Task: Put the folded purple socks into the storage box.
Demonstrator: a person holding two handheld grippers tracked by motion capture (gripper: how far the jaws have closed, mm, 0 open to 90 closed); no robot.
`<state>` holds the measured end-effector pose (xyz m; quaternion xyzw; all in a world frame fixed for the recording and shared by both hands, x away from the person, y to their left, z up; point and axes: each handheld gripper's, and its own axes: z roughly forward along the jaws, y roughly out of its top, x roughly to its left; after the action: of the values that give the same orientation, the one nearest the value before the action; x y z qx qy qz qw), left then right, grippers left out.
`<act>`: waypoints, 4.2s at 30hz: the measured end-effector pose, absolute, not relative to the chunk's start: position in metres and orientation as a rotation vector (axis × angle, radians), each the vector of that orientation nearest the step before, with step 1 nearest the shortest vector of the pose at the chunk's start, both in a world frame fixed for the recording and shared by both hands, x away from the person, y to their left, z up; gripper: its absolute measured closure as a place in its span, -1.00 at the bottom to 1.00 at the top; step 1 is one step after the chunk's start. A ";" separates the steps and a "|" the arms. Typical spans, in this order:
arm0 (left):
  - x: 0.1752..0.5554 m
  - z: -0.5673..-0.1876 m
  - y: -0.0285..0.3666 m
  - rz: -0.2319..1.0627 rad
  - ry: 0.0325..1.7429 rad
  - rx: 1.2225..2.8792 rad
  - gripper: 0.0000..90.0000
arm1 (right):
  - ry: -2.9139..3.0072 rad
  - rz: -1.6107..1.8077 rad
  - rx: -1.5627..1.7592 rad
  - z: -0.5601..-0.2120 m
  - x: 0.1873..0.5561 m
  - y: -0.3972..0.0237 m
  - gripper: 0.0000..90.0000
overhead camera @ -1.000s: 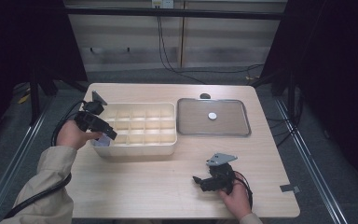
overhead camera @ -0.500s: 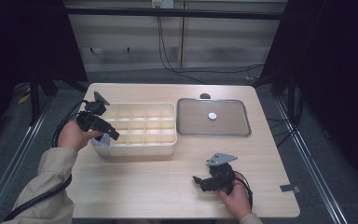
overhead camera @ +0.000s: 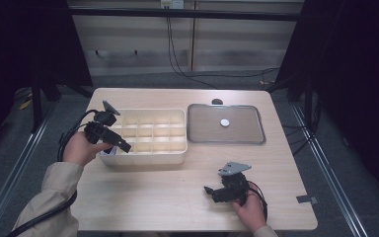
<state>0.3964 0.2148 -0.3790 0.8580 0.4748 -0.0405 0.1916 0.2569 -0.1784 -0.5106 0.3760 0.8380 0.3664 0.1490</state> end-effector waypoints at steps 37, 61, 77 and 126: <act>0.356 -0.388 0.176 -0.176 1.110 2.441 -0.41 | 2.411 1.051 1.077 -0.511 0.257 -0.179 -0.64; 0.329 -0.416 0.150 -0.248 1.003 2.415 -0.42 | 2.411 1.051 1.077 -0.511 0.257 -0.179 -0.64; 0.313 -0.444 0.140 -0.280 0.961 2.418 -0.42 | 2.411 1.051 1.079 -0.511 0.257 -0.178 -0.64; 0.270 -0.494 0.139 0.036 0.553 2.385 -0.67 | 2.410 1.052 1.080 -0.511 0.257 -0.178 -0.64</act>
<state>0.2702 0.1392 -0.4945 0.9162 0.2125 0.0140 0.3395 0.2568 -0.1784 -0.5106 0.3756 0.8384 0.3659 0.1488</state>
